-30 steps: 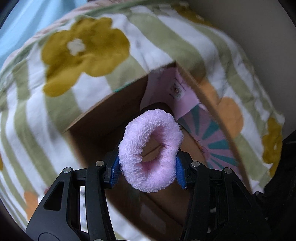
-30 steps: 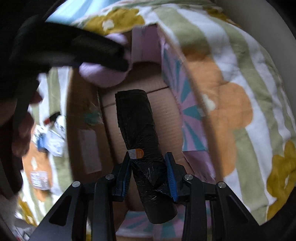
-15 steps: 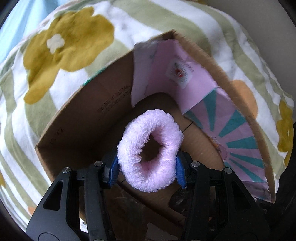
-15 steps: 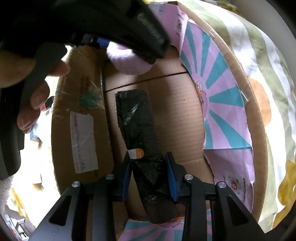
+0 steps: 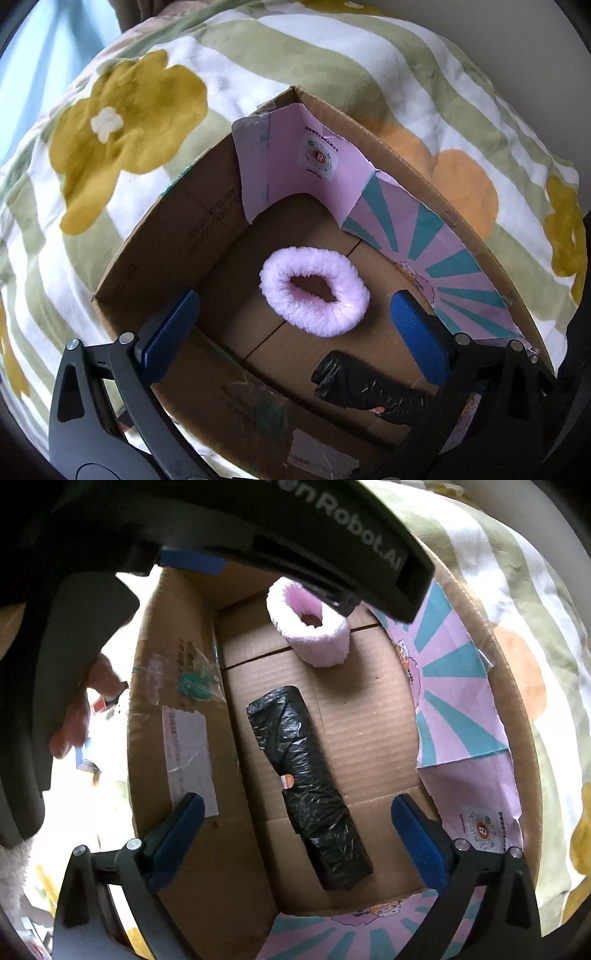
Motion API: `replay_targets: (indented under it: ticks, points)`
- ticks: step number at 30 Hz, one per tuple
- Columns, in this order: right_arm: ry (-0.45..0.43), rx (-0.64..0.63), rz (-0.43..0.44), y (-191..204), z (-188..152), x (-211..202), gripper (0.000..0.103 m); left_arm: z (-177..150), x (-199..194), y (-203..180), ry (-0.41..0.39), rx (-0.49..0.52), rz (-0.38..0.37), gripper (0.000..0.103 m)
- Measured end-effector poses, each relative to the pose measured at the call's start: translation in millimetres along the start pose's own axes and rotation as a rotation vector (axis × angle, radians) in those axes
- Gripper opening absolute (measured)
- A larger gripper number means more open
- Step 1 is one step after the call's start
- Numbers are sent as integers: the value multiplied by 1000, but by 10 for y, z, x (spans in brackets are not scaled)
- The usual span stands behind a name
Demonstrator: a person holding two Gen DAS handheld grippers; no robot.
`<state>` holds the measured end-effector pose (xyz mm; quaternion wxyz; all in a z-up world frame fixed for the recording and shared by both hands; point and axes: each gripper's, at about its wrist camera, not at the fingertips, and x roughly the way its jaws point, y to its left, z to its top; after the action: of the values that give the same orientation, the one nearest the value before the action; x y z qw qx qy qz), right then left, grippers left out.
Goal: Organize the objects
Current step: 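Carry scrunchie and bag roll into the cardboard box and open both tools, then withdraw both tools from the box back over the bed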
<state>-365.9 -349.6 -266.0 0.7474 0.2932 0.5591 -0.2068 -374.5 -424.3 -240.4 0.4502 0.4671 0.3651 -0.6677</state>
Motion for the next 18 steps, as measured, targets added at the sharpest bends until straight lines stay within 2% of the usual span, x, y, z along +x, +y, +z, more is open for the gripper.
replay_targets:
  ticks: [11, 18]
  points:
    - [-59, 3, -37, -203, -85, -295, 102, -40, -305, 14, -27, -23, -2, 103]
    - [-111, -1, -38, -274, -195, -706, 102, -139, -800, 71, -57, -70, 10, 103]
